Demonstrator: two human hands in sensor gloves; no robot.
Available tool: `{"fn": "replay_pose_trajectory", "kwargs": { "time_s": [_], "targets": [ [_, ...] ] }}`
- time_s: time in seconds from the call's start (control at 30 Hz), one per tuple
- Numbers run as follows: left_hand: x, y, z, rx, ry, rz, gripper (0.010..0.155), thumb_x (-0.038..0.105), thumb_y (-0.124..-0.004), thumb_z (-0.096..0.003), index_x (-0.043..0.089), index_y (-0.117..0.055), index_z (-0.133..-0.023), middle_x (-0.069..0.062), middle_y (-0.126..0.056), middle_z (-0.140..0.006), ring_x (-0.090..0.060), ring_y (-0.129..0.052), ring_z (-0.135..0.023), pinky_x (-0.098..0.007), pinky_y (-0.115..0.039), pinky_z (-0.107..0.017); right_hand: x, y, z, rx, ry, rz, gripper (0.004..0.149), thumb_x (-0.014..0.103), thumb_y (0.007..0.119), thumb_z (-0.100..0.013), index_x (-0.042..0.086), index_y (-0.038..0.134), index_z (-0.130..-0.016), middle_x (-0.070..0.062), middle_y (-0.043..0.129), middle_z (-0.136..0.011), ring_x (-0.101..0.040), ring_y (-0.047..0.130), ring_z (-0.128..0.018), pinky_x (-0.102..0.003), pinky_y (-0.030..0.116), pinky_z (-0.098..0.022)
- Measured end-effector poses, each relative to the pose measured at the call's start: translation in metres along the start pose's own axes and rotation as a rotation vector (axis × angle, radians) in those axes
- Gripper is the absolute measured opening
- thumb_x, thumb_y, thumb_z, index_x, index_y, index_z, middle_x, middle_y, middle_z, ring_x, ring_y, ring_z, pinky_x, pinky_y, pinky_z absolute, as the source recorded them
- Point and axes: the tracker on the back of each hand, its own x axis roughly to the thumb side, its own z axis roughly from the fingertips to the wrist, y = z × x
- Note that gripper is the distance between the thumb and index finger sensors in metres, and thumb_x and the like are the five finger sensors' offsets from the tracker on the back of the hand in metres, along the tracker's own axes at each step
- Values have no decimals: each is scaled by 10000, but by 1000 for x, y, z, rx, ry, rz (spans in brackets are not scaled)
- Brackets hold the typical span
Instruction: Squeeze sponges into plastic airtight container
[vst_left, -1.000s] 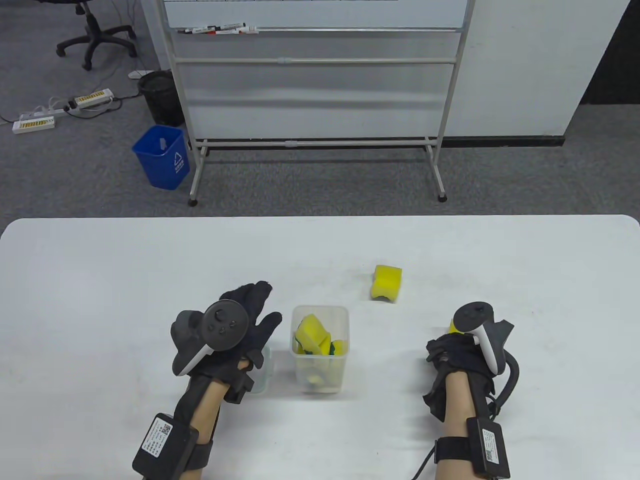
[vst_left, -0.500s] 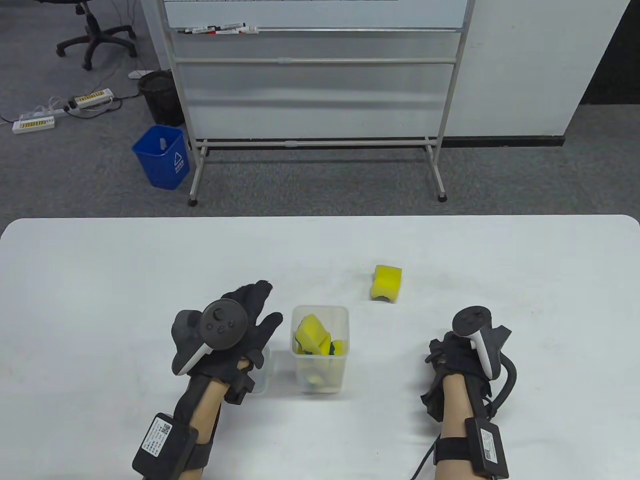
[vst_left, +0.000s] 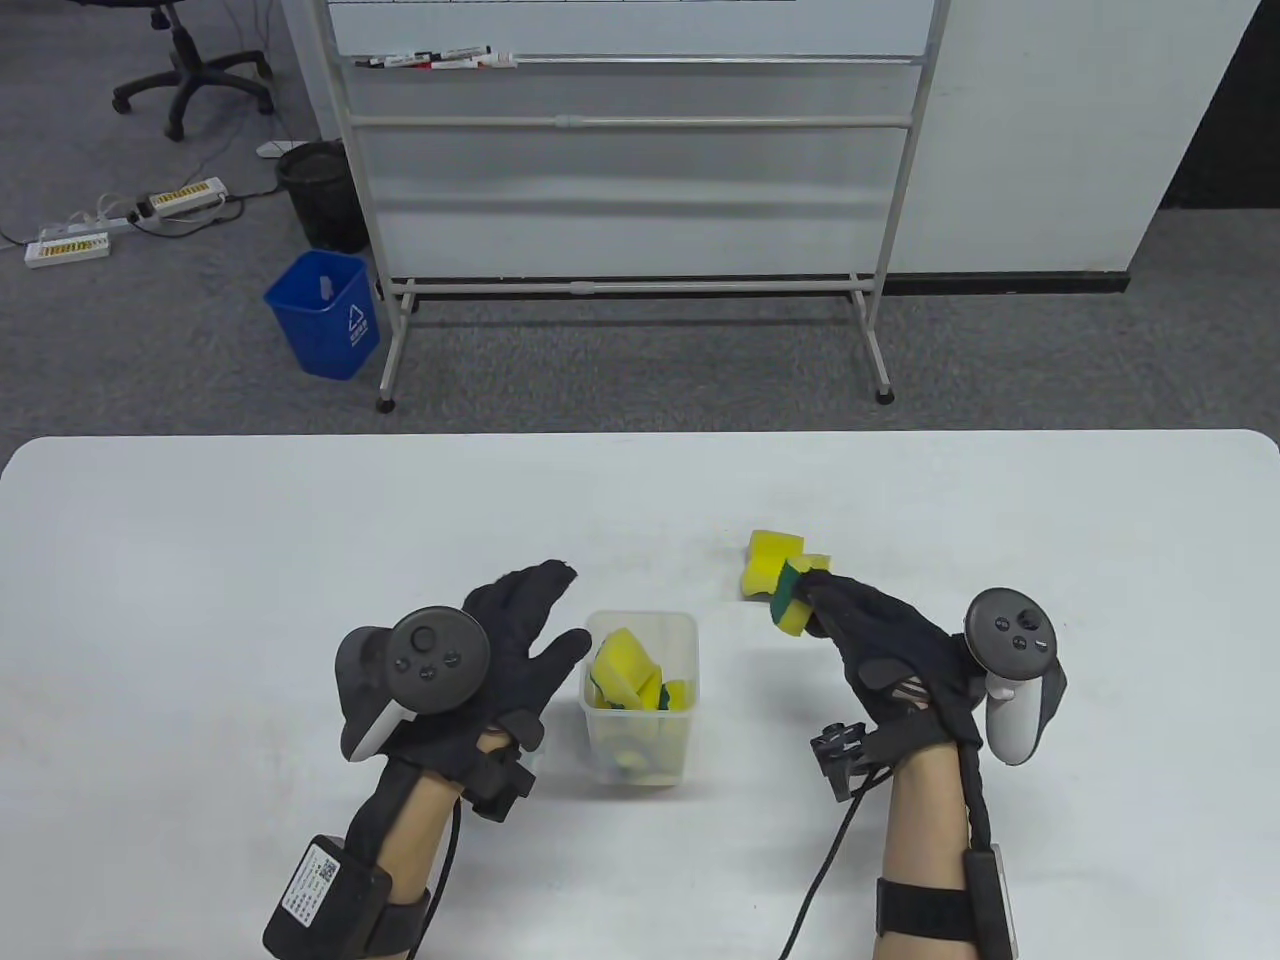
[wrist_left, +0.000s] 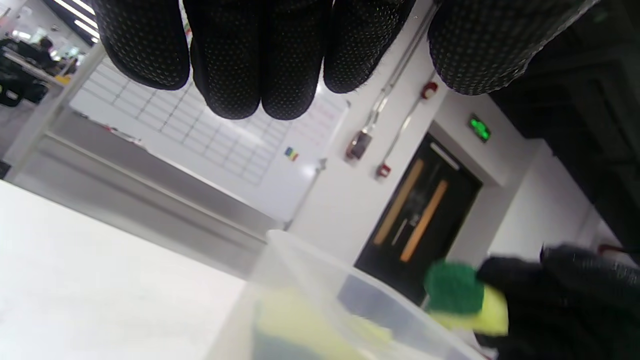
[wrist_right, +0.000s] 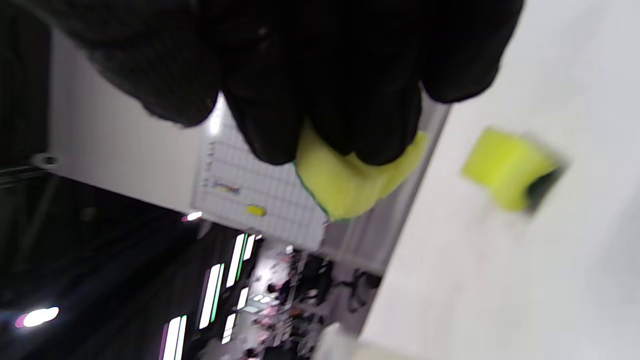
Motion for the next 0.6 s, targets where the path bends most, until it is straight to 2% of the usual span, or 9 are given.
{"fn": "replay_pose_trajectory", "kwargs": {
  "time_s": [0.13,0.27,0.47,0.53,0.6],
  "targets": [
    [10,1,3,11,-49,82,692,579,-731,-478,223,-631,-1064,-131,-784,-1075,-398,-805,-959,-595,-713,-692,28,21,7,115,-142,-51,529,493,819,-483,169,935,-884,-156,892,-968,-369,953,-815,-567,692,-658],
    [10,-2,3,-23,-66,185,702,588,-725,-479,217,-625,-1067,-135,-788,-1071,-400,-811,-950,-591,-720,-685,45,43,13,222,-229,-112,527,496,818,-483,172,936,-882,-153,899,-962,-365,959,-810,-571,689,-659],
    [5,-8,0,-80,-93,358,717,603,-728,-476,207,-622,-1065,-139,-807,-1054,-383,-858,-914,-574,-750,-666,60,81,20,358,-312,-107,534,503,816,-480,172,938,-881,-151,903,-961,-367,959,-812,-581,685,-660],
    [3,-12,-1,-111,-98,452,748,599,-746,-470,154,-606,-1055,-146,-837,-1020,-372,-895,-878,-561,-773,-649,62,90,22,403,-340,-109,535,506,816,-479,182,930,-891,-142,894,-971,-359,952,-827,-585,681,-666],
    [-1,-14,-2,-98,-96,514,731,570,-772,-465,127,-619,-1026,-136,-883,-962,-344,-943,-817,-536,-803,-622,61,98,22,436,-355,-152,539,504,821,-477,188,923,-902,-137,883,-979,-353,946,-837,-587,679,-667]
  ]
}}
